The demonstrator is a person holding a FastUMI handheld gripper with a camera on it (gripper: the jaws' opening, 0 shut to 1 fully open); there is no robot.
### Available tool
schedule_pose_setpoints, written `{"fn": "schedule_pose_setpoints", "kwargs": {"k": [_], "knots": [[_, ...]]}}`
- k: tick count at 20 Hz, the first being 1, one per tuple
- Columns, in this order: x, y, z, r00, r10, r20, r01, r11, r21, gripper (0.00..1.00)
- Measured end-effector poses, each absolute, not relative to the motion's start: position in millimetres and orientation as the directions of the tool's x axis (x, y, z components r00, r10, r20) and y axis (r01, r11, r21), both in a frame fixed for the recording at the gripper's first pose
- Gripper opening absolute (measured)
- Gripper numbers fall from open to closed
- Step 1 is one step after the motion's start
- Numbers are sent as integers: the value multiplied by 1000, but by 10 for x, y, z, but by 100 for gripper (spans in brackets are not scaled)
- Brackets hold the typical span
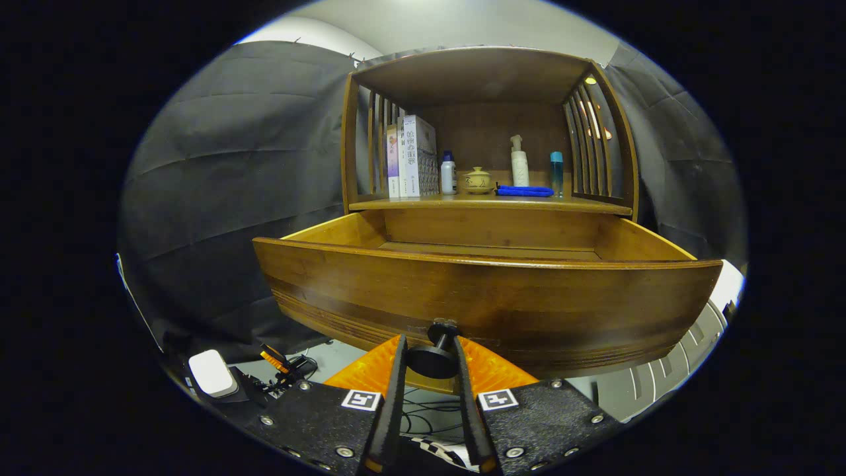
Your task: Pull open the drawer, take out the items inside it, and place them on the countertop above the cabinet.
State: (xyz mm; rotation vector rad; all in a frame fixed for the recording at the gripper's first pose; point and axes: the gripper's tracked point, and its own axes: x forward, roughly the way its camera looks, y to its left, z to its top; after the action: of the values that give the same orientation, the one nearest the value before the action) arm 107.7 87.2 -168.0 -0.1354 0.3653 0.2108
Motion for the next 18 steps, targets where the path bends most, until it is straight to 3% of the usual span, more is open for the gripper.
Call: {"fn": "schedule_pose_setpoints", "kwargs": {"k": [5,8,11,18], "knots": [[1109,825,-1231,955,192,-226,-232,959,-165,80],[1115,892,-876,966,210,-149,-236,954,-184,91],[1203,929,-631,968,222,-119,-241,953,-185,93],[1713,769,-471,956,180,-231,-210,971,-116,94]]}}
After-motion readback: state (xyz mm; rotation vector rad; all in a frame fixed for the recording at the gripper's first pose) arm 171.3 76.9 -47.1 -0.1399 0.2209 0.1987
